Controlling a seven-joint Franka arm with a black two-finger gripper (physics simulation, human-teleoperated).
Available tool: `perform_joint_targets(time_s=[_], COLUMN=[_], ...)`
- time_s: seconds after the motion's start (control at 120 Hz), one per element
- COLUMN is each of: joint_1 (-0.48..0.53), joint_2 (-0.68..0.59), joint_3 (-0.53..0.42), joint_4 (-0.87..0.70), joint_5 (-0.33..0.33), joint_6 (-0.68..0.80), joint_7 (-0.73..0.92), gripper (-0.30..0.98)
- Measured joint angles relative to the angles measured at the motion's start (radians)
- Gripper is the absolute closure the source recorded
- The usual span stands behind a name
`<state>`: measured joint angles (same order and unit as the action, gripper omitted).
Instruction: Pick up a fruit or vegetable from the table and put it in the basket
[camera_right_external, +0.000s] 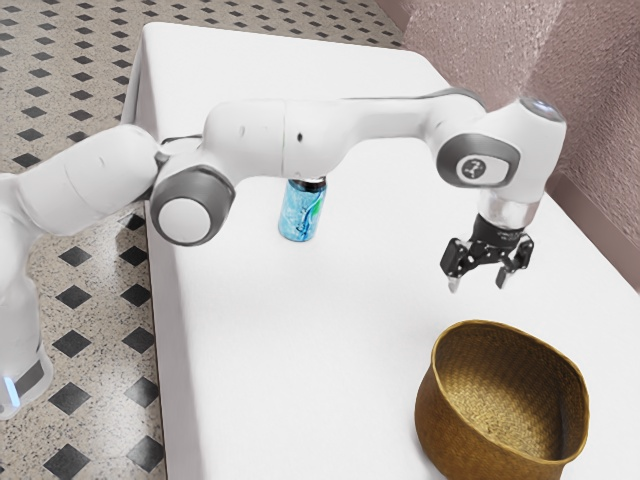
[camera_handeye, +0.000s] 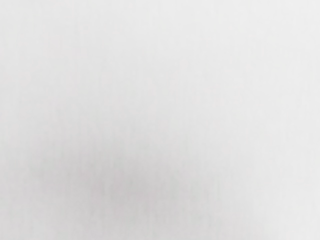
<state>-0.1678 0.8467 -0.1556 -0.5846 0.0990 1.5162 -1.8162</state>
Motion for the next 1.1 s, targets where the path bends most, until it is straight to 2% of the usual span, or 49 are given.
perform_joint_targets(time_s=[0.117, 0.25, 0.417, 0.6, 1.1], joint_1=[-0.002, -0.004, -0.029, -0.059, -0.025], joint_2=[0.007, 0.051, 0.073, 0.077, 0.117], joint_3=[0.007, 0.015, 0.019, 0.014, 0.01], joint_4=[-0.002, 0.015, 0.042, 0.06, 0.044], joint_5=[0.008, 0.009, -0.031, -0.104, -0.185], joint_6=[-0.023, 0.055, 0.155, 0.226, 0.273], joint_7=[-0.014, -0.005, 0.019, 0.065, 0.132], gripper=[0.0, 0.0, 0.0, 0.0, 0.0])
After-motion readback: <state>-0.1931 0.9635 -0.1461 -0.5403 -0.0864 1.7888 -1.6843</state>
